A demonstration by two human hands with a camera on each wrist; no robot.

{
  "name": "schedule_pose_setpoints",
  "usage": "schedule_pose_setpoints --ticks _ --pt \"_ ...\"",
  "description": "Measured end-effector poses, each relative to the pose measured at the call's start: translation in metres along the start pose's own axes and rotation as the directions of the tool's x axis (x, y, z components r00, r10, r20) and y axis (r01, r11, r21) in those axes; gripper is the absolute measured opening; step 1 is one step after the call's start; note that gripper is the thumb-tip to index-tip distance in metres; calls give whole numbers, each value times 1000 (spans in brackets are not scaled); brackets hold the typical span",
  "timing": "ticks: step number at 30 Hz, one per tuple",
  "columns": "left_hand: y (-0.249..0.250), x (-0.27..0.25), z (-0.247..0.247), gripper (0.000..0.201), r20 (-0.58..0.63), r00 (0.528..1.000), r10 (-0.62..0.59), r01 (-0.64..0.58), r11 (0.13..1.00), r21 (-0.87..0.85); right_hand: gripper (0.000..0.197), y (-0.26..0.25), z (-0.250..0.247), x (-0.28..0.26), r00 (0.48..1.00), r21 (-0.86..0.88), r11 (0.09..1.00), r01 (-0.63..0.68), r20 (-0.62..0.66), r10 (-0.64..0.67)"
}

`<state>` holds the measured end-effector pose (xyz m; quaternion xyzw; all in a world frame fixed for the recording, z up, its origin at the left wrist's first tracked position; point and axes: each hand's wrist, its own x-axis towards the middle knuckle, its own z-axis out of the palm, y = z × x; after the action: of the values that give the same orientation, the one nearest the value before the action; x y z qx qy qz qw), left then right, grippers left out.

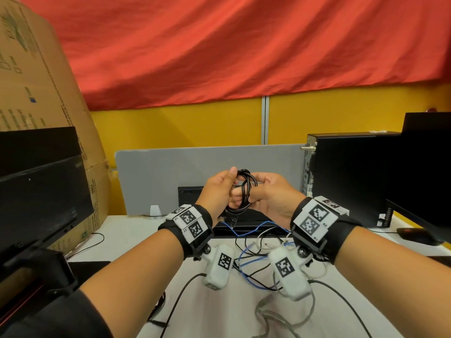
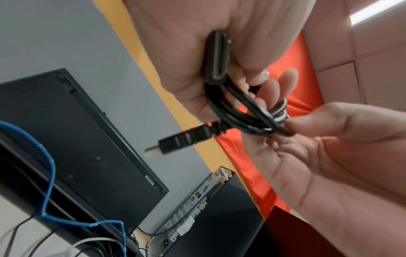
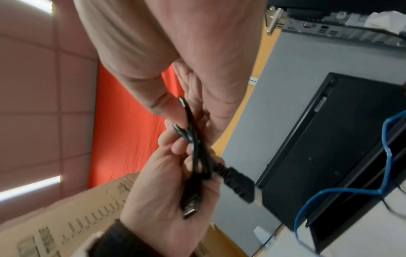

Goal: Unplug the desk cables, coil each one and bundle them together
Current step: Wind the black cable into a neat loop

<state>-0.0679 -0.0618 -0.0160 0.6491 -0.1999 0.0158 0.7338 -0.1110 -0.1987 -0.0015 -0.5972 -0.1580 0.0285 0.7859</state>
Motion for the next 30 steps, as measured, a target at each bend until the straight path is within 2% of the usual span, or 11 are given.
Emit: schedule_pose_setpoints --ticks 4,9,14,17,22,24,28,30 --pt "0 0 0 34 -13 1000 11 -10 997 72 37 1 1 -1 1000 -68 997 21 -19 -22" --pt "0 0 1 34 17 1000 23 -24 997 72 34 -1 1 0 998 -114 993 33 -44 -38" --pt "-4 1 2 24 56 989 134 -143 962 233 32 3 -3 8 998 -271 962 32 -45 -46" --pt "-2 4 2 27 49 983 177 -183 927 328 28 8 -8 11 996 -384 921 66 -28 -83" --pt "3 4 9 25 90 989 121 -143 940 310 38 11 -21 14 991 -483 867 121 15 -130" --pt "5 2 9 24 109 984 140 -171 913 370 40 10 -24 13 985 -547 821 161 41 -165" --pt "7 0 9 40 126 974 189 -227 837 498 42 9 -24 9 956 -771 589 240 83 -281" --pt "8 2 8 41 98 977 192 -214 813 541 45 10 -24 8 947 -808 535 246 83 -310"
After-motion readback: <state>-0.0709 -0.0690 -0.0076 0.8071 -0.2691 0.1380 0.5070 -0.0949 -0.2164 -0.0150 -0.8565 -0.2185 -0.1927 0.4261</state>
